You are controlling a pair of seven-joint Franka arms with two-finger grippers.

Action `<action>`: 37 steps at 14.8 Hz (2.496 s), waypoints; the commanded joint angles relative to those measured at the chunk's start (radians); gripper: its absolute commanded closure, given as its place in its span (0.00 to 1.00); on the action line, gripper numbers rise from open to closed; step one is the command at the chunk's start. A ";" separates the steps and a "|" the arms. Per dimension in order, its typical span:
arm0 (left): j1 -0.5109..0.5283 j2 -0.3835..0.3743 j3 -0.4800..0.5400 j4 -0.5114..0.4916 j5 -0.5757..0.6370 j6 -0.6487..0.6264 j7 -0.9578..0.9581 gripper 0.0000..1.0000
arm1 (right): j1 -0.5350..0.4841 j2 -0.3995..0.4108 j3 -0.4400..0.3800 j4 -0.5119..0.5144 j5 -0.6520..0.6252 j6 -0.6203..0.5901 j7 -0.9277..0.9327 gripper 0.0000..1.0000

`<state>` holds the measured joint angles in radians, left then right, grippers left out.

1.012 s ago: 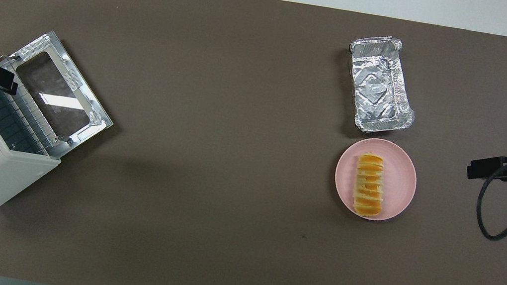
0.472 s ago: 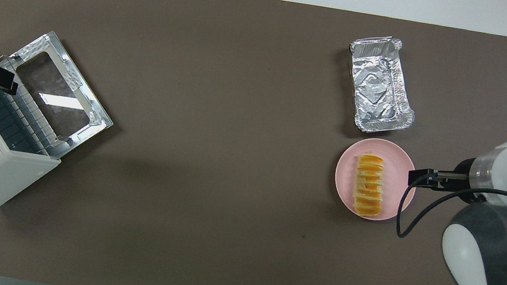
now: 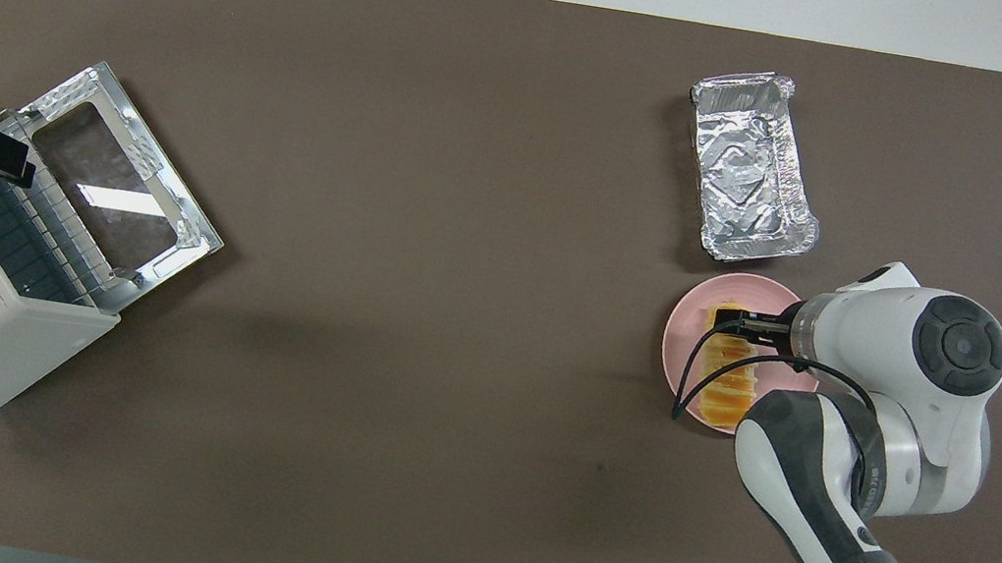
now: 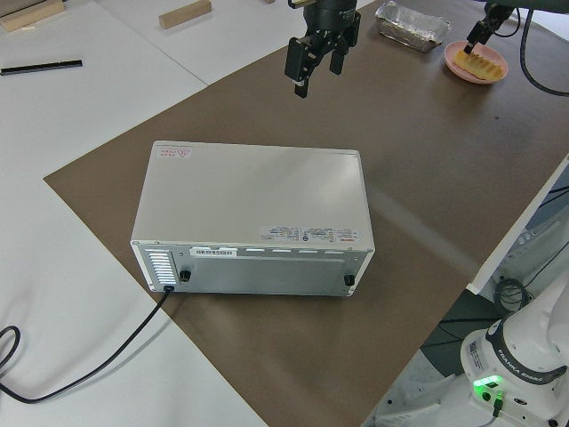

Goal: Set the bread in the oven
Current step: 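Reach the right gripper down and grasp the orange bread on the plate, then carry the bread with the right gripper into the foil tray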

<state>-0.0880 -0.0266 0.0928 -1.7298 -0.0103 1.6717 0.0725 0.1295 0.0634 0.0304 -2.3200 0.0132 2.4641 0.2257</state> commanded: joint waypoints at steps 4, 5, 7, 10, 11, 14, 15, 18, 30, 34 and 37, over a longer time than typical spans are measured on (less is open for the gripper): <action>-0.004 -0.024 0.004 -0.022 -0.007 0.005 0.004 0.00 | 0.021 0.012 0.002 -0.012 -0.004 0.018 0.015 0.00; -0.004 -0.024 0.004 -0.022 -0.007 0.005 0.004 0.00 | 0.022 0.010 0.002 -0.013 -0.004 0.016 0.014 0.00; -0.004 -0.024 0.004 -0.022 -0.007 0.005 0.004 0.00 | 0.033 0.009 0.003 -0.016 -0.004 0.016 0.014 0.00; -0.004 -0.024 0.004 -0.022 -0.007 0.005 0.004 0.00 | 0.047 0.016 0.002 -0.018 -0.004 0.022 0.012 0.00; -0.004 -0.024 0.004 -0.022 -0.007 0.005 0.004 0.00 | 0.047 0.024 0.002 -0.018 -0.004 0.025 0.006 0.00; -0.004 -0.024 0.004 -0.022 -0.007 0.005 0.004 0.00 | 0.041 0.026 0.002 -0.016 -0.004 0.026 -0.026 0.08; -0.004 -0.024 0.004 -0.022 -0.007 0.005 0.004 0.00 | 0.039 0.026 0.002 -0.018 -0.004 0.026 -0.031 0.15; -0.004 -0.024 0.004 -0.022 -0.007 0.005 0.004 0.00 | 0.039 0.026 0.002 -0.018 -0.004 0.026 -0.032 0.64; -0.004 -0.024 0.004 -0.022 -0.007 0.005 0.004 0.00 | -0.005 0.068 0.002 0.244 0.007 -0.279 -0.106 1.00; -0.004 -0.024 0.004 -0.022 -0.007 0.005 0.004 0.00 | -0.033 0.128 0.002 0.436 0.011 -0.405 -0.167 1.00; -0.004 -0.024 0.004 -0.022 -0.007 0.005 0.004 0.00 | -0.051 0.186 0.000 0.540 0.066 -0.396 -0.279 1.00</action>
<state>-0.0880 -0.0266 0.0928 -1.7298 -0.0103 1.6717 0.0725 0.1008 0.1781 0.0251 -1.8797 0.0453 2.0846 0.0247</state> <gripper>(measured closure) 0.000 0.894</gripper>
